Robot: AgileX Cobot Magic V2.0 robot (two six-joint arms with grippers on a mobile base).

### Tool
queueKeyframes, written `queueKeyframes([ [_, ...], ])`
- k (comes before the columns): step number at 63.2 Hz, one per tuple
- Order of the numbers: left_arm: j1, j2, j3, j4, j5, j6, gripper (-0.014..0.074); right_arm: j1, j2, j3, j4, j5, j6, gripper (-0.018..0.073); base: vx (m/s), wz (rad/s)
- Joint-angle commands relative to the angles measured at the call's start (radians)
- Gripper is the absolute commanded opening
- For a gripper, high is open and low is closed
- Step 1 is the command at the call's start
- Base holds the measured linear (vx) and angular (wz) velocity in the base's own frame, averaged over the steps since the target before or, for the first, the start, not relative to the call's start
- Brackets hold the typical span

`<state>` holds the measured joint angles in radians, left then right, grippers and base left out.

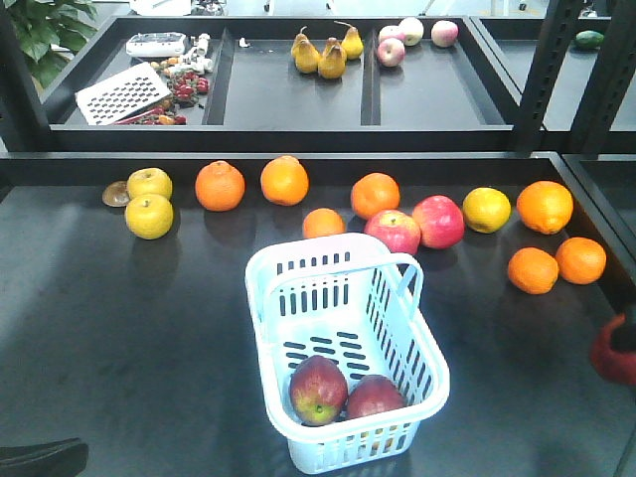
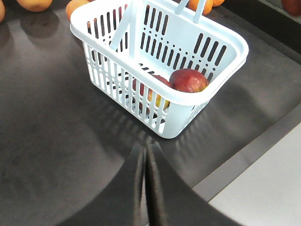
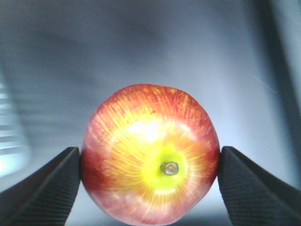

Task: Pick three apples into basket with both arms
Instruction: 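Carry the third red apple over the basket and release it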

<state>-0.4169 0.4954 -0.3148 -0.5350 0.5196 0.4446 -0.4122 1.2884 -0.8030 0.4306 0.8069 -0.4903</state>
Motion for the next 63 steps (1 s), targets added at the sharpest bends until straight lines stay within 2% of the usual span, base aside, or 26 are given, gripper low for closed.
queueKeyframes([
  [1,0.001,-0.001,-0.021,-0.028,-0.061,-0.007,-0.0006,-0.003,-0.097,-0.020,0.180,0.060,-0.134,-0.0004,0.00,0.00],
  [6,0.001,-0.001,-0.021,-0.028,-0.061,-0.007,-0.0006,0.005,-0.144,-0.020,0.314,0.107,-0.218,-0.0004,0.00,0.00],
  [13,0.001,-0.001,-0.021,-0.028,-0.061,-0.007,-0.0006,0.082,-0.186,-0.020,0.401,0.141,-0.263,-0.0004,0.00,0.00],
  [22,0.001,-0.001,-0.021,-0.027,-0.064,-0.007,-0.0006,0.294,-0.185,-0.020,0.416,0.101,-0.237,-0.0004,0.00,0.00],
  [33,0.001,-0.001,-0.021,-0.027,-0.065,-0.007,-0.0006,0.593,-0.125,-0.020,0.416,-0.115,-0.206,-0.0001,0.00,0.00],
  [41,0.001,-0.001,-0.021,-0.027,-0.063,-0.007,-0.0006,0.726,-0.023,-0.020,0.406,-0.265,-0.202,0.0024,0.00,0.00],
  [46,0.001,-0.001,-0.021,-0.027,-0.063,-0.007,-0.0006,0.762,0.050,-0.021,0.406,-0.336,-0.211,0.0080,0.00,0.00],
  [53,0.001,-0.001,-0.021,-0.027,-0.062,-0.007,-0.0006,0.765,0.128,-0.021,0.419,-0.370,-0.218,0.0225,0.00,0.00],
  [63,0.001,-0.001,-0.021,-0.027,-0.062,-0.007,-0.0006,0.765,0.180,-0.021,0.421,-0.399,-0.219,0.0549,0.00,0.00],
])
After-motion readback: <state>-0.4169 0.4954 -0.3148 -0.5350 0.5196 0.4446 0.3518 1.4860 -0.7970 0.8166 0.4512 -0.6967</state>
